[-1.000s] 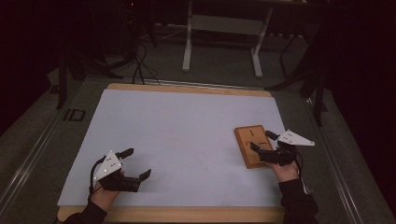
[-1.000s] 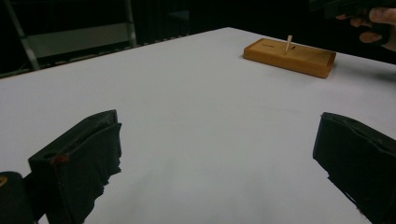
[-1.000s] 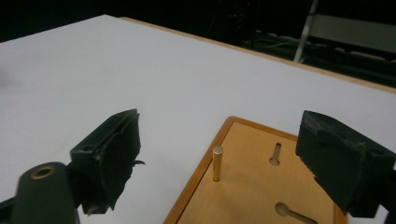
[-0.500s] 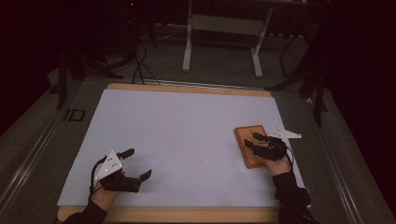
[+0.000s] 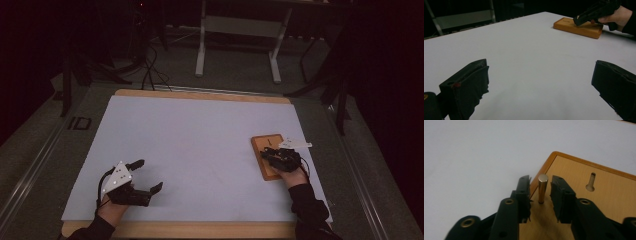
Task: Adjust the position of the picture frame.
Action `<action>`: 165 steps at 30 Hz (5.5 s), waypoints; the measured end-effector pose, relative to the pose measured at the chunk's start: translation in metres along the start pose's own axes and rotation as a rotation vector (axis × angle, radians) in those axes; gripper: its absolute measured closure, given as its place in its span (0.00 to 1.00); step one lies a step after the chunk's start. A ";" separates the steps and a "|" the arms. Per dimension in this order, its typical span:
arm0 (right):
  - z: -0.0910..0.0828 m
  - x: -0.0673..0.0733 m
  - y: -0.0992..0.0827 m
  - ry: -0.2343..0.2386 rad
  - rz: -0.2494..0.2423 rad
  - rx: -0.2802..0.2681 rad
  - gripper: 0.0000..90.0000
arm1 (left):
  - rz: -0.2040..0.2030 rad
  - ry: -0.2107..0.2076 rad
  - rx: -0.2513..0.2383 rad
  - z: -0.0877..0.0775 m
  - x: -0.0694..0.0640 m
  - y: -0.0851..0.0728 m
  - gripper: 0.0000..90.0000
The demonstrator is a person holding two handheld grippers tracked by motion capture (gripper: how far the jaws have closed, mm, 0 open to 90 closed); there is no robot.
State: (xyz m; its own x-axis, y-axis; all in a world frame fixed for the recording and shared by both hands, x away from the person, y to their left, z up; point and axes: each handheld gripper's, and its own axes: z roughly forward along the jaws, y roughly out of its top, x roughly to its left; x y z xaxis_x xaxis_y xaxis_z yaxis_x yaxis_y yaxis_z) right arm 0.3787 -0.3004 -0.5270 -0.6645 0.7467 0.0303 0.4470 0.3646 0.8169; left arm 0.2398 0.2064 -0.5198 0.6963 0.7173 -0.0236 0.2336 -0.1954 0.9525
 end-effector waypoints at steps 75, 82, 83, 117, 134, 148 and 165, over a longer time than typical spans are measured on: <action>-0.020 0.034 0.082 0.153 -0.114 -0.145 0.95 | 0.009 -0.001 0.005 0.000 0.000 0.000 0.02; -0.010 0.048 0.093 0.194 -0.131 -0.157 0.95 | 0.013 -0.002 0.006 -0.001 0.000 0.000 0.02; -0.006 0.052 0.096 0.205 -0.142 -0.152 0.95 | 0.013 -0.002 0.006 -0.001 0.000 0.000 0.02; 0.089 0.108 0.097 0.313 -0.158 -0.059 0.95 | 0.018 -0.021 0.007 -0.001 -0.001 -0.001 0.02; 0.124 0.125 0.096 0.290 -0.169 0.003 0.95 | 0.025 -0.027 0.009 -0.002 -0.001 -0.001 0.02; 0.138 0.135 0.085 0.281 -0.203 0.014 0.95 | 0.024 -0.029 0.011 -0.002 -0.001 -0.001 0.02; 0.112 0.124 0.119 0.312 -0.197 -0.066 0.75 | 0.024 -0.030 0.015 -0.001 -0.002 -0.001 0.01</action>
State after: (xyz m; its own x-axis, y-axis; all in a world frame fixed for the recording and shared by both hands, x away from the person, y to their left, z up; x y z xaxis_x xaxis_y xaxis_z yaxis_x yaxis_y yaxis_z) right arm 0.4160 -0.1023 -0.4907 -0.8890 0.4567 0.0343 0.2592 0.4400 0.8598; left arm 0.2375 0.2060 -0.5206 0.7219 0.6920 -0.0098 0.2261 -0.2224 0.9484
